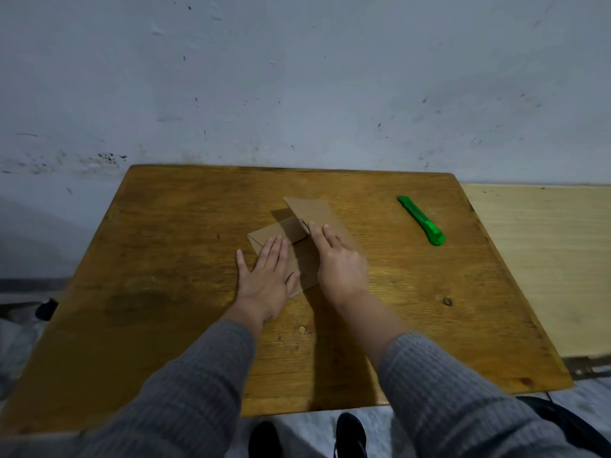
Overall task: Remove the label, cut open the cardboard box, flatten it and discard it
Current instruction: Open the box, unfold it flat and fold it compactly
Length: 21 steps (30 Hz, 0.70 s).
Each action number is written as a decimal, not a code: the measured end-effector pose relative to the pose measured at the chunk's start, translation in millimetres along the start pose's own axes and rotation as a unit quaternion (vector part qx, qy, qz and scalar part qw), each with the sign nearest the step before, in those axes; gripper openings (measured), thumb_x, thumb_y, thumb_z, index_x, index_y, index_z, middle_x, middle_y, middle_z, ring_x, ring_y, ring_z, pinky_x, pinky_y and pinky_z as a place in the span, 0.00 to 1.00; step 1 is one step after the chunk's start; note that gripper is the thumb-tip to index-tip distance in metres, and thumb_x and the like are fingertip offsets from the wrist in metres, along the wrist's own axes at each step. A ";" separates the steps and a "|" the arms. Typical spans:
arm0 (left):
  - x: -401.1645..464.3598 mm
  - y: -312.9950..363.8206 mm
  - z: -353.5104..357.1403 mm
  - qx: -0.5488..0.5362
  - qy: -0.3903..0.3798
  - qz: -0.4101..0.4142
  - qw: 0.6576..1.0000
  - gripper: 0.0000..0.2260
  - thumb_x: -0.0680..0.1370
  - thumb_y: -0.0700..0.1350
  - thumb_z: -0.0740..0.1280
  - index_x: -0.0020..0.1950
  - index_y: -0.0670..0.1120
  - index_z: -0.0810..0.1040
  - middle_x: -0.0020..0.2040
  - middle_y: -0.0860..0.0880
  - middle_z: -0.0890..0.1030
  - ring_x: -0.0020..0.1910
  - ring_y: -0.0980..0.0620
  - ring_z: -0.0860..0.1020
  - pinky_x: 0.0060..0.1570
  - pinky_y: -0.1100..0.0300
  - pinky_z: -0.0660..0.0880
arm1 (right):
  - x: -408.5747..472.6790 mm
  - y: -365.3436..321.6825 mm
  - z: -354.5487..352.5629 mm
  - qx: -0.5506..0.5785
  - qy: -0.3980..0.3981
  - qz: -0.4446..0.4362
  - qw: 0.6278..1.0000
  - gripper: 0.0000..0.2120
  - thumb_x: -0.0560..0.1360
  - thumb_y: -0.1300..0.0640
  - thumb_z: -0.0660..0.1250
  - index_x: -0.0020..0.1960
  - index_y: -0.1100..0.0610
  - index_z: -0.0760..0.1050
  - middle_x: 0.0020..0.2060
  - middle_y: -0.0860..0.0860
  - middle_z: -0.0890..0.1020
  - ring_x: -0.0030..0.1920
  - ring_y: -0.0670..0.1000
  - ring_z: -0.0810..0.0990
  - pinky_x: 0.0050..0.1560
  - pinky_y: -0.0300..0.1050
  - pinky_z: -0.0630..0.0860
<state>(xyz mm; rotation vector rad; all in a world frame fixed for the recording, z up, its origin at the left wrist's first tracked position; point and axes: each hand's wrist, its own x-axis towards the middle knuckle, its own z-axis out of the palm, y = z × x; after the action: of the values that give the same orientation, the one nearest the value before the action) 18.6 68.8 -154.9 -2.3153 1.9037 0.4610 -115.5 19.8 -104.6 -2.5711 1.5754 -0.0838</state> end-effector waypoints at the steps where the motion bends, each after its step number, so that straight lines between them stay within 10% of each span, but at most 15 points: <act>1: -0.8 0.4 0.3 -0.005 0.000 0.000 1.000 0.29 0.82 0.59 0.40 0.76 0.47 0.31 0.77 0.52 0.31 0.75 0.55 0.31 0.70 0.33 0.35 | -0.8 -0.9 3.9 0.002 -0.008 0.001 1.000 0.32 0.79 0.56 0.59 0.77 0.47 0.45 0.77 0.53 0.56 0.74 0.59 0.61 0.66 0.57 0.68; 12: -7.5 -5.0 3.5 -0.034 0.027 0.025 0.999 0.27 0.82 0.58 0.39 0.71 0.53 0.23 0.75 0.50 0.27 0.75 0.53 0.30 0.72 0.36 0.38 | -2.1 15.2 27.7 0.007 -0.041 -0.022 0.999 0.30 0.78 0.36 0.47 0.77 0.46 0.51 0.77 0.43 0.56 0.74 0.52 0.57 0.70 0.52 0.58; 18: -5.6 -4.7 1.9 -0.018 0.018 0.039 0.999 0.25 0.82 0.58 0.39 0.75 0.58 0.30 0.74 0.53 0.25 0.75 0.53 0.30 0.72 0.35 0.39 | 5.3 28.4 19.3 0.040 -0.009 -0.062 0.997 0.23 0.80 0.45 0.54 0.74 0.45 0.60 0.74 0.41 0.63 0.68 0.49 0.63 0.62 0.46 0.56; 21: -4.6 -4.9 1.4 -0.013 0.012 0.035 0.999 0.25 0.82 0.58 0.39 0.76 0.57 0.32 0.75 0.54 0.27 0.75 0.53 0.30 0.72 0.35 0.39 | 15.3 32.9 21.3 -0.005 -0.057 -0.049 0.997 0.29 0.79 0.41 0.52 0.77 0.48 0.51 0.78 0.48 0.50 0.76 0.55 0.50 0.73 0.55 0.45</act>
<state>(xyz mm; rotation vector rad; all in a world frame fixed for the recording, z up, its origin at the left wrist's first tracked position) 22.4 74.5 -155.4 -2.2867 2.0084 0.4695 -135.2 -7.0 -130.4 -2.6079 1.4150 0.0611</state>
